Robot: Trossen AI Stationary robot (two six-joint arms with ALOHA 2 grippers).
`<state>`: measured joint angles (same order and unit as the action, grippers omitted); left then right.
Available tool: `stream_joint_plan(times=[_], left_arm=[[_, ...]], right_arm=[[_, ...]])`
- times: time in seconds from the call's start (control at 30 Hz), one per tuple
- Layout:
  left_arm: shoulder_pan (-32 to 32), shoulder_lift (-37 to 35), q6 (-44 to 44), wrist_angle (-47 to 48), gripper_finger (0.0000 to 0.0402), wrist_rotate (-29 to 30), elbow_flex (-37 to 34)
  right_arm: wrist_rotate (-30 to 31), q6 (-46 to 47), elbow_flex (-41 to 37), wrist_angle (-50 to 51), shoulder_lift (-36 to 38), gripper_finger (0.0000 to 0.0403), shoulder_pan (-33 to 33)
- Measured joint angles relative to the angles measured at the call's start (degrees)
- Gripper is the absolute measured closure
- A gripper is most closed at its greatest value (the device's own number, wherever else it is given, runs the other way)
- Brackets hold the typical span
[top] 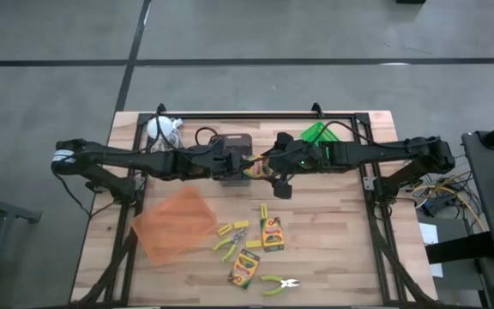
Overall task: Pick & Place School Supplies
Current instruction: Put the pack of crayons into the orange bin
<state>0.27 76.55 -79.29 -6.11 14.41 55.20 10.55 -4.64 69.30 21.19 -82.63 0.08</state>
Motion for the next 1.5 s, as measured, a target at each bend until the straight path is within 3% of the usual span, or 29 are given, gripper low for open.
stream_joint_plan(times=[0.67,1.0,1.5], left_arm=[[0.01,-0.02,0.0,0.07,0.0324,0.15,0.0],[0.02,-0.02,-0.02,-0.08,0.0324,0.17,0.0],[0.02,0.0,0.0,-0.11,0.0323,0.13,-0.09]], right_arm=[[0.11,0.15,0.0,-0.39,0.01,0.0078,0.02],[-0.02,6.01,0.0,-0.39,0.02,0.0078,0.02],[0.04,6.01,0.0,-0.72,0.11,0.0052,0.04]])
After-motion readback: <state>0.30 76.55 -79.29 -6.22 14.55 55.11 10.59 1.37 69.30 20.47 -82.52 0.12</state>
